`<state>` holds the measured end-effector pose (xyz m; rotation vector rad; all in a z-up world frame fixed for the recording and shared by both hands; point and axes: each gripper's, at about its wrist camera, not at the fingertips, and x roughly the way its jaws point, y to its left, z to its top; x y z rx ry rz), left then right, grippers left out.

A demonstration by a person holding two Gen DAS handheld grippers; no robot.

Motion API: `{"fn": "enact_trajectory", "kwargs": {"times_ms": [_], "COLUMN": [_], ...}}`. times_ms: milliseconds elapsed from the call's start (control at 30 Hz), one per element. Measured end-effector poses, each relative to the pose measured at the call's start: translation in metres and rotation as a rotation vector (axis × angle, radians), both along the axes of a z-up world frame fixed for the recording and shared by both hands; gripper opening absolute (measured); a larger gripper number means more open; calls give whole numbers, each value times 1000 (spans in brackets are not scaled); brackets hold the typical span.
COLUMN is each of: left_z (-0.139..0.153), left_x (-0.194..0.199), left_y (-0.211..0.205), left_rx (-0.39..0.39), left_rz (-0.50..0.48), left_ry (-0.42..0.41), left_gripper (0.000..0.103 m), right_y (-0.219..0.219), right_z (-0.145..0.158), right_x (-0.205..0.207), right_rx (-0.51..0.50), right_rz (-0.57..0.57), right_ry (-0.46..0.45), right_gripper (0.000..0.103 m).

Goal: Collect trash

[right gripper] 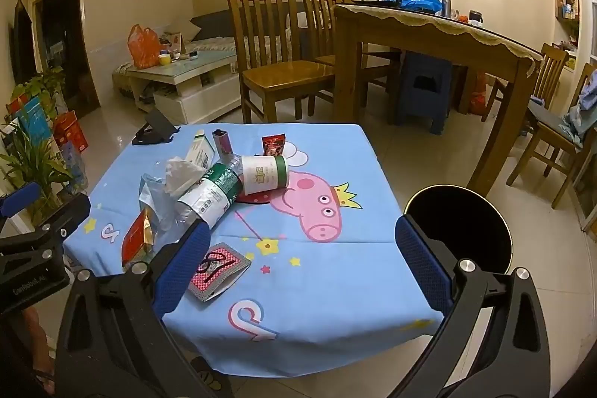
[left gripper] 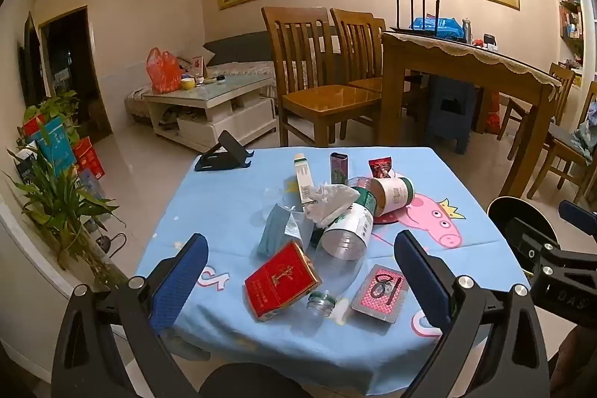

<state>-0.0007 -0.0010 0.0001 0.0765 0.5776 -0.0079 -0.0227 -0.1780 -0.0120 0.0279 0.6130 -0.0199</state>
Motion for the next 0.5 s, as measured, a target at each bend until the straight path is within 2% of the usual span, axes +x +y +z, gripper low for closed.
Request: {"fn": "enact_trajectory", "kwargs": {"times_ms": [500], "left_z": [-9], "left_x": [3], "left_y": [3], "left_rx": [2], "left_rz": [12], "left_ry": [28], "left_gripper": [96], "right_y": [3], "right_z": [0], "right_x": [0], "right_rx": [9], "right_rz": [2], "right_ry": [-7], "right_gripper": [98]}}
